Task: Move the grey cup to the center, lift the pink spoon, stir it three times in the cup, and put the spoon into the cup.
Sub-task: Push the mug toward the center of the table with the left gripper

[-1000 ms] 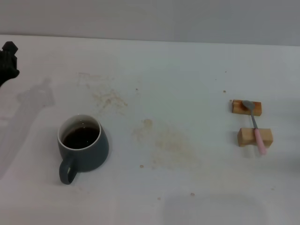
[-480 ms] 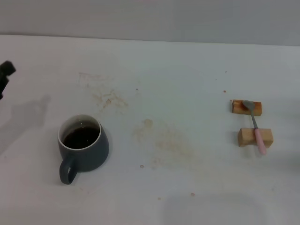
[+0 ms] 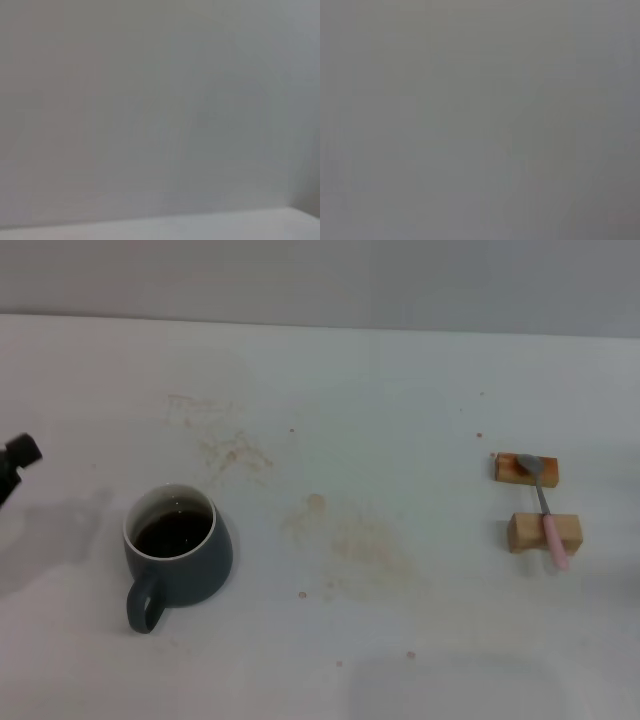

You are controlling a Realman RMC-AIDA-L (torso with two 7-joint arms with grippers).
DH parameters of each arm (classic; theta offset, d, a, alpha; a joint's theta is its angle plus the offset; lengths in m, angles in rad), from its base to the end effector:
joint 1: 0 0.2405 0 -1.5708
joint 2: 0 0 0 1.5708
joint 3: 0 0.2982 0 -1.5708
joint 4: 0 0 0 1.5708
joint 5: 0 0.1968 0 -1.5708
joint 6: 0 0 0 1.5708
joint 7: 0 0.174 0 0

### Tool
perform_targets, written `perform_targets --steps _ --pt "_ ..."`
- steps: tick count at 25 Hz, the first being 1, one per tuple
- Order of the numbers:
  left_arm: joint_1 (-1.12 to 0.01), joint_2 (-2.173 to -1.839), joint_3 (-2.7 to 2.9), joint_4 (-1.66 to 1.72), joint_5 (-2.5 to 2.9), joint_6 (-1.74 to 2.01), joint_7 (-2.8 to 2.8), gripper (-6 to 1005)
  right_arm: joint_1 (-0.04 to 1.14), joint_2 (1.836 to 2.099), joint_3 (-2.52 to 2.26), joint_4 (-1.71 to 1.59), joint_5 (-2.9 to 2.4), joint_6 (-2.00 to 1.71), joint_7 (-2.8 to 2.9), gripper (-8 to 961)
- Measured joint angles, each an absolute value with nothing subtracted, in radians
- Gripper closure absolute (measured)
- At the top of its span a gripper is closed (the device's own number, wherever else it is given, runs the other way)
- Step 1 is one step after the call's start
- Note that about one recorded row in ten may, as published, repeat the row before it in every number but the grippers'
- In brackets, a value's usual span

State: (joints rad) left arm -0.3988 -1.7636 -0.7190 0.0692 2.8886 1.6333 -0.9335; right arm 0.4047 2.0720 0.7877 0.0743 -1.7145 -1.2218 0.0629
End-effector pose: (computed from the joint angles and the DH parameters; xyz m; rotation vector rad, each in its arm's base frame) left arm -0.3802 0.3064 0.0593 -2.2094 -0.7099 -0.9206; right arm 0.4257 0.3392 0.0496 -1.0855 0.6470 0.5523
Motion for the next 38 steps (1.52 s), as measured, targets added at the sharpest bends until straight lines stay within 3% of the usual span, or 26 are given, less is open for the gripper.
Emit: perform_targets --steps 36,37,38 --pt "-0.410 -1.840 -0.396 0.171 2.889 1.694 -0.986 974 0.436 2.071 0.795 0.051 -1.720 -1.224 0.085 446" --pt "-0.418 -1.861 -0.387 0.185 2.889 1.683 -0.986 973 0.436 2.071 0.795 0.051 -1.720 -1.224 0.085 446" --pt "-0.418 -1.861 -0.387 0.185 2.889 1.683 -0.986 973 0.436 2.071 0.794 0.051 -1.720 -1.224 0.085 446"
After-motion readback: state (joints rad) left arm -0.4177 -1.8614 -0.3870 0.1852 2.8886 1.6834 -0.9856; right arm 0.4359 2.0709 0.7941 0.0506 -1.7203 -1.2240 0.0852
